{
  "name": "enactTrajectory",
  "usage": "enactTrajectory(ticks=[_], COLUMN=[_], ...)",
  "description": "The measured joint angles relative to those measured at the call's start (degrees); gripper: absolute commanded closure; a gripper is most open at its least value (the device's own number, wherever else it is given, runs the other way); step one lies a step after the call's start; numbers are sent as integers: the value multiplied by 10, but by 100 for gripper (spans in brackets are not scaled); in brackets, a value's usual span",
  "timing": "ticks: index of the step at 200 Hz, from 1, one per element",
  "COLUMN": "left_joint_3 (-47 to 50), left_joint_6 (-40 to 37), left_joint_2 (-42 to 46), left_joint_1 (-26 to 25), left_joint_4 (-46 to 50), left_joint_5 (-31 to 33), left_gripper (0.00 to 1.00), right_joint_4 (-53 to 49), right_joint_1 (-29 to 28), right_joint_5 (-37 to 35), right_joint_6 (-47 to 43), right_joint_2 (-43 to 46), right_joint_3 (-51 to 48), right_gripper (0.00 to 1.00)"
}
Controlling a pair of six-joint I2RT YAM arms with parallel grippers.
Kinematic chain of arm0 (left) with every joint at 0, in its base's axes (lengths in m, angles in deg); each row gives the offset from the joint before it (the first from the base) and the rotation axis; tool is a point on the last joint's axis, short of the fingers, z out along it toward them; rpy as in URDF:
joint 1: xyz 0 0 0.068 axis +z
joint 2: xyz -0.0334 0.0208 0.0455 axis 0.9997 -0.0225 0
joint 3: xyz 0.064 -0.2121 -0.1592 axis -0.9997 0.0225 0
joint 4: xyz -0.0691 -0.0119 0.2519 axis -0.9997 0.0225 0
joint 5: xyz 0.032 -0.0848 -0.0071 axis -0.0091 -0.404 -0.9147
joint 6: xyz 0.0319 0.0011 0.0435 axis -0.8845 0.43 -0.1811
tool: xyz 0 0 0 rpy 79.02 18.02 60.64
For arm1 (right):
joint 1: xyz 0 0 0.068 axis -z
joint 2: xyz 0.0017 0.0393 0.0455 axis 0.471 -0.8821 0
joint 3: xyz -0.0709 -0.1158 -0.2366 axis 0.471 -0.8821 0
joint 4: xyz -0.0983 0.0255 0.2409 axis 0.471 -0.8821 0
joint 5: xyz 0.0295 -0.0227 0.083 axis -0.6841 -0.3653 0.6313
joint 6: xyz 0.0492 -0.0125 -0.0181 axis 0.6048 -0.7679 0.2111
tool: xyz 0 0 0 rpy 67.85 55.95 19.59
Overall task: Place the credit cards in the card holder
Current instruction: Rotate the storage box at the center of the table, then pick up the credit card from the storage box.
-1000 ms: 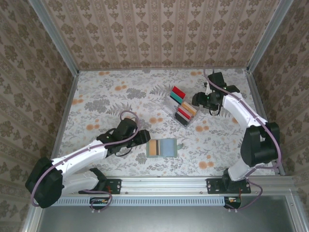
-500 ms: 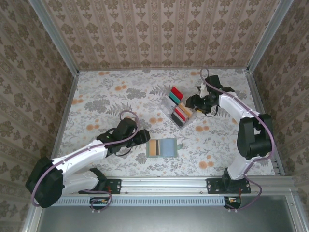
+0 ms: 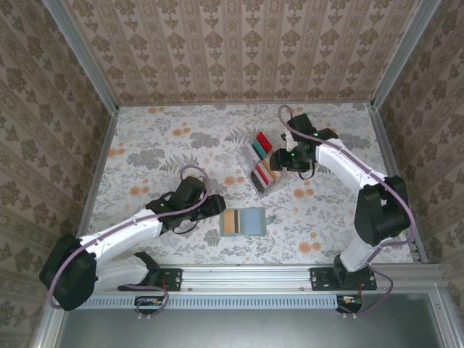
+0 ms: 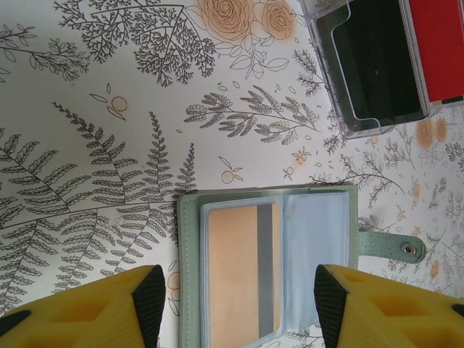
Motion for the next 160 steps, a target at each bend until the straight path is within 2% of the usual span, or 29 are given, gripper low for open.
enactTrajectory(ticks=[22,53,106,160], left_joint_3=[0,0,-3,-19], left_joint_6=[0,0,-2,-8], left_joint_2=[0,0,-5,-28], left_joint_1=[0,0,3,3], left_joint_4=[0,0,-2,-11], left_joint_5=[0,0,-9,-31], left_gripper=[40,36,25,20], right_joint_4=[-17,-40,-70,-83], right_joint_1=[-35,-73,-116,-137], right_joint_5=[-74,-141,-215,-278], right_joint_6=[-24,-49,-75,-84], right_joint_2=[0,-17,-87,-126], right_joint_3=[40,70,96,123], right_gripper=[42,48,51,52])
